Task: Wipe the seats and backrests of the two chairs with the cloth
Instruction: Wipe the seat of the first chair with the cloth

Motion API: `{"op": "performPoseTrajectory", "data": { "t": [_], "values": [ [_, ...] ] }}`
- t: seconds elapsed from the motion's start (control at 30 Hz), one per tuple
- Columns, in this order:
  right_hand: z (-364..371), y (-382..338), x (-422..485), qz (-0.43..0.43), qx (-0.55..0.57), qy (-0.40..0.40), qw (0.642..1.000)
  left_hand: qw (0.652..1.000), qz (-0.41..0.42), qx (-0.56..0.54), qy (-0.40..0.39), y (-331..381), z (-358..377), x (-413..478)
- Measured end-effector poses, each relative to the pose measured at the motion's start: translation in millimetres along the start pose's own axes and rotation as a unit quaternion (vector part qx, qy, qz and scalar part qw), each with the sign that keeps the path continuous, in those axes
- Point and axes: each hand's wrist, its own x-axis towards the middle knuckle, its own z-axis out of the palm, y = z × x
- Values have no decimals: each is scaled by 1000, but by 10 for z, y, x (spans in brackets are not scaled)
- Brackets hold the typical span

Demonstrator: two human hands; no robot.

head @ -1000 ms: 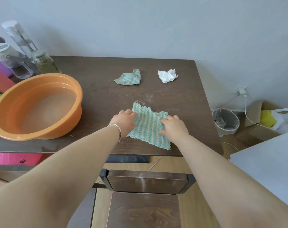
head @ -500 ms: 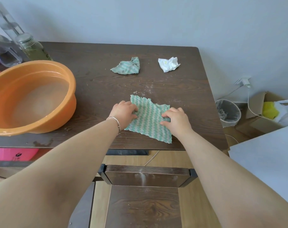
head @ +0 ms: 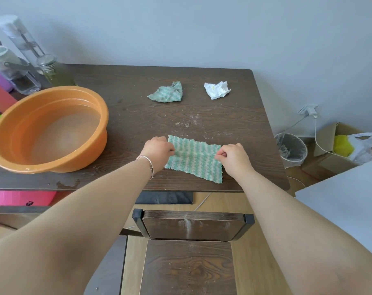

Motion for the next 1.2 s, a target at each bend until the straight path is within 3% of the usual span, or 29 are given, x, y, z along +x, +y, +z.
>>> {"op": "performPoseTrajectory", "data": {
  "t": [0.17, 0.67, 0.83, 1.0, 1.2],
  "values": [
    [-298, -191, -298, 21, 49, 1, 999, 998, 39, -38, 37, 63, -260, -338],
    [-700, -594, -1970, 10, 88, -35, 995, 988, 62, -144, -2, 263, -735, -1951],
    [-660, -517, -2460, 15, 119, -34, 992, 979, 36, -199, -10, 365, -630, -2568],
    [-513, -326, -2935, 64, 274, -83, 956, 967, -26, -253, -23, 556, -394, -3181],
    [-156, 18, -3384, 73, 275, -140, 948, 958, -85, -268, -65, 824, 105, -3791]
  ]
}}
